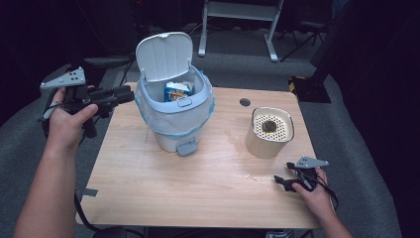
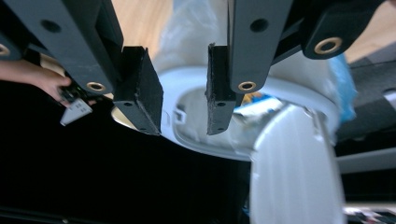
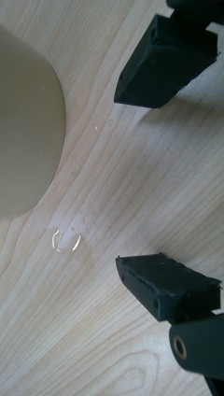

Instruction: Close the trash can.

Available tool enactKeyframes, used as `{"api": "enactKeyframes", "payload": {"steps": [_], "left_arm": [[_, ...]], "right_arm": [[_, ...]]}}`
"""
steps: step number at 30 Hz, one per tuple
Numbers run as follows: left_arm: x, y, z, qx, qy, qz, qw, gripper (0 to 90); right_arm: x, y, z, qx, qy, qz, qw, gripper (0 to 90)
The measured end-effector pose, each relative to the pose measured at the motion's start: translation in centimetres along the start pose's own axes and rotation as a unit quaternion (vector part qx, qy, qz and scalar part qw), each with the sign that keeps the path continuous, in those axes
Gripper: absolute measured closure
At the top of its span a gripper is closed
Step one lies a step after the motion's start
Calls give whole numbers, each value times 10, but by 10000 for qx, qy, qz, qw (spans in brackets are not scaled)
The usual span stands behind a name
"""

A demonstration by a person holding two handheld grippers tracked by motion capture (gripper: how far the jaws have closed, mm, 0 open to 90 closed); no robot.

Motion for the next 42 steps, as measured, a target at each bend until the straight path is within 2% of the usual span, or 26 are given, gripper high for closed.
{"api": "enactKeyframes", "payload": {"steps": [2,6,8,13,15,20,25,28,32,35,38,42], "left_arm": [[1,6,7,-14,-68,100,9999,664],[3,16,16,21,-52,302,9995,692],[4,22,22,20,-67,402,9992,724],[8,34,35,-10,-83,447,9990,819],[11,39,38,51,-12,482,9988,895],[20,49,45,140,138,596,9980,900],[27,61,53,125,113,766,9969,900],[30,70,58,67,104,936,9955,900],[34,87,64,-49,156,1246,9921,900],[39,94,66,-69,290,1323,9908,900],[46,98,66,-90,360,1327,9905,900],[56,107,61,-95,615,1358,9888,900]], "right_arm": [[0,0,0,-2,6,-7,10000,177],[0,0,0,-4,6,-9,10000,177],[0,0,0,-4,6,-9,10000,177],[0,0,0,-4,6,-10,10000,177],[0,0,0,-6,7,-11,10000,176],[0,0,0,-7,6,-12,10000,176],[0,0,0,-7,7,-12,10000,177],[0,0,0,-6,6,-12,10000,176],[0,0,0,-6,7,-11,10000,176],[0,0,0,1,4,-14,10000,177],[0,0,0,0,5,-15,10000,176],[0,0,0,9,6,-12,10000,176]]}}
Point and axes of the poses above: each handheld gripper's, and its own axes: x roughly forward along the jaws, z roughly out of its top, y roughly to its left, the point moved 9 cm from there along x, roughly forward along the jaws, and after that the axes turned 4 degrees about x, right-handed, at the moved point
